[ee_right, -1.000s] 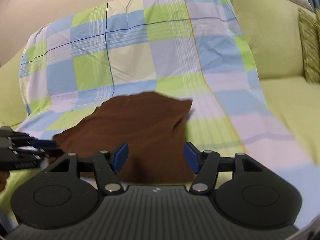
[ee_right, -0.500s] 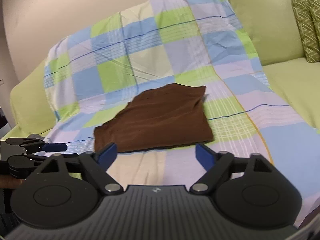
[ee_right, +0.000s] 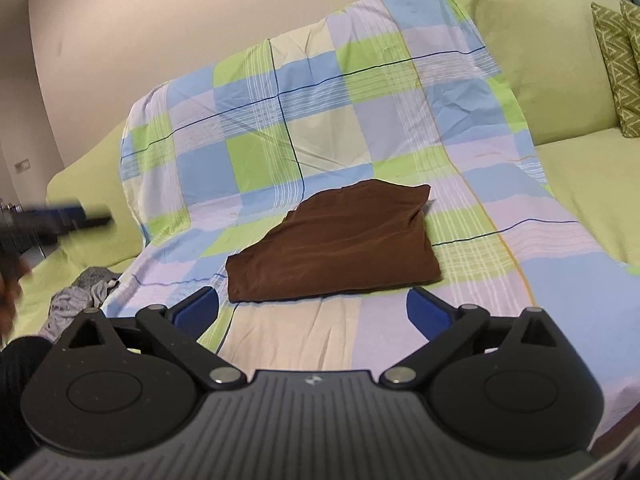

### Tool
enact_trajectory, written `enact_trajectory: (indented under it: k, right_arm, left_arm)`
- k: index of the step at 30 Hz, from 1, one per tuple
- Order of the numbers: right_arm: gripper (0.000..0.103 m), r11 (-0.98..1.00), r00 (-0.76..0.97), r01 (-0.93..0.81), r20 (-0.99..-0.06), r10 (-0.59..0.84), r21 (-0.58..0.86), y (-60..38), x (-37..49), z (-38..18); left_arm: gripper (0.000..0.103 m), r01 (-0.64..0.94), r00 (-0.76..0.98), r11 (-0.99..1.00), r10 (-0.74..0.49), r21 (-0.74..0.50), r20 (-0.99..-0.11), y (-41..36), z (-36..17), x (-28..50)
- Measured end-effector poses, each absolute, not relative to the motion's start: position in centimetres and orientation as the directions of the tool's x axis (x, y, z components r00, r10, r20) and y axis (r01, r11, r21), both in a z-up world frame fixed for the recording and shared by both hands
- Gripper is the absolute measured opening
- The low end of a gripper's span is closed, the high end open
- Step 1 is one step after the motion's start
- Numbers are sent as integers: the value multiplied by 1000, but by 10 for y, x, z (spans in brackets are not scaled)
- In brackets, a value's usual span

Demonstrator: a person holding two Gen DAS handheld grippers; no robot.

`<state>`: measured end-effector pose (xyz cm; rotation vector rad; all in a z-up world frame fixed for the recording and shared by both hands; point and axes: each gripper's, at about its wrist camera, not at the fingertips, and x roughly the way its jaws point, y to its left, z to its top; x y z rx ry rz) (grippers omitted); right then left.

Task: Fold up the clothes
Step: 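Pull both grippers back from the folded brown shorts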

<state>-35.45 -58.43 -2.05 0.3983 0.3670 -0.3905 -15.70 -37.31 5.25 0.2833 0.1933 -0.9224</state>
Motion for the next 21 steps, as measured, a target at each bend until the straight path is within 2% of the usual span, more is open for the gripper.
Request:
enact_trajectory:
  k: [4,8,13,18,21]
  right_arm:
    - [101,853,848,459,-410,-336,250,-569,-371,-5]
    - [101,842,838,491,-386,-386,224,-554,-391,13]
    - [101,831,814,533,-363,-452,161,-531,-425,36]
    - [101,794,776,587,-389,-496,160,-536,-434,36]
    - [101,772,767,604,-407,-497,196,-543,-430,28]
  left_arm:
    - [102,818,575,559,-783,138,-238,-363,61,-154]
    - [102,874,483,476,-834,97,-266,-371,49,-145]
    - [102,902,431,397,-844,170,-318,-398,22,-149]
    - [102,888,437,323,-815,327,-381,-429,-23,-153]
    - [102,893,432,314,-801,323,-415,-430,-40,-148]
